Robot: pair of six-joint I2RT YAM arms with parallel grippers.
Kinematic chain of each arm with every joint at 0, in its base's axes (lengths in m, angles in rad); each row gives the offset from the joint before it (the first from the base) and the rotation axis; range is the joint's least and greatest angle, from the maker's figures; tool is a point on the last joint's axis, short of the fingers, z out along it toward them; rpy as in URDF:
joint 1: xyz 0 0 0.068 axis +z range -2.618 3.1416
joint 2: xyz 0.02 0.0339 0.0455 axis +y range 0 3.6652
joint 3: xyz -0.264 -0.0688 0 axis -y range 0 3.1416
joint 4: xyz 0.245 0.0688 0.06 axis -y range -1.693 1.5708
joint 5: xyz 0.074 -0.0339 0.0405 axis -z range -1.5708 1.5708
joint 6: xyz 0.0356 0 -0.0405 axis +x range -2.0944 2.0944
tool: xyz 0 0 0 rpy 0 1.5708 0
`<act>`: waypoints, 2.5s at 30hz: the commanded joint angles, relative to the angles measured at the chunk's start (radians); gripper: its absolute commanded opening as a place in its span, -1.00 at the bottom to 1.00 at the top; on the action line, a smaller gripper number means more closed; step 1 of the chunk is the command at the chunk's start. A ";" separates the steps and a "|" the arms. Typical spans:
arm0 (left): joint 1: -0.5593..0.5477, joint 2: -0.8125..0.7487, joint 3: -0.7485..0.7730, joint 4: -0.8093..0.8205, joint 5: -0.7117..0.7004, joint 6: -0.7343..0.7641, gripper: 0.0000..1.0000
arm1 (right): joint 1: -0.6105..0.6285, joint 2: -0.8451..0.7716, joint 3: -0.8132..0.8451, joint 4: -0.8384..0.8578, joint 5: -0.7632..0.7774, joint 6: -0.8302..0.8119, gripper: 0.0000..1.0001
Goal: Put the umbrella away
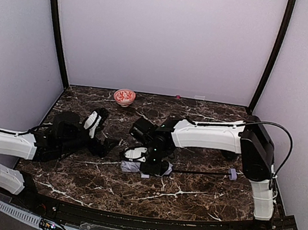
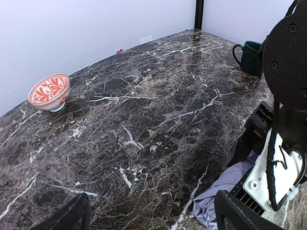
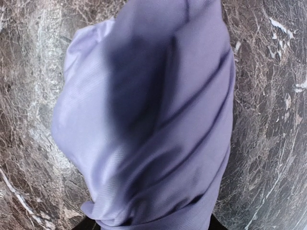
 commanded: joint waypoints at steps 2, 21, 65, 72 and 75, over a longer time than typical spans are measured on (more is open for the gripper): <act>0.006 -0.021 -0.001 0.007 -0.019 0.015 0.82 | 0.003 -0.097 0.051 0.025 0.022 0.049 -0.53; 0.001 -0.142 -0.047 0.056 -0.127 0.023 0.81 | -0.102 -1.018 -0.576 1.238 -0.088 0.173 -0.63; 0.001 -0.100 -0.041 0.050 -0.086 0.031 0.82 | -0.288 -0.574 -0.562 1.584 -0.027 0.490 -1.00; 0.001 -0.116 -0.052 0.045 -0.104 0.048 0.82 | -0.213 -0.236 -1.029 1.950 0.132 0.672 -1.00; 0.001 -0.106 -0.053 0.059 -0.098 0.055 0.83 | -0.203 -0.264 -1.012 1.924 0.149 0.634 -1.00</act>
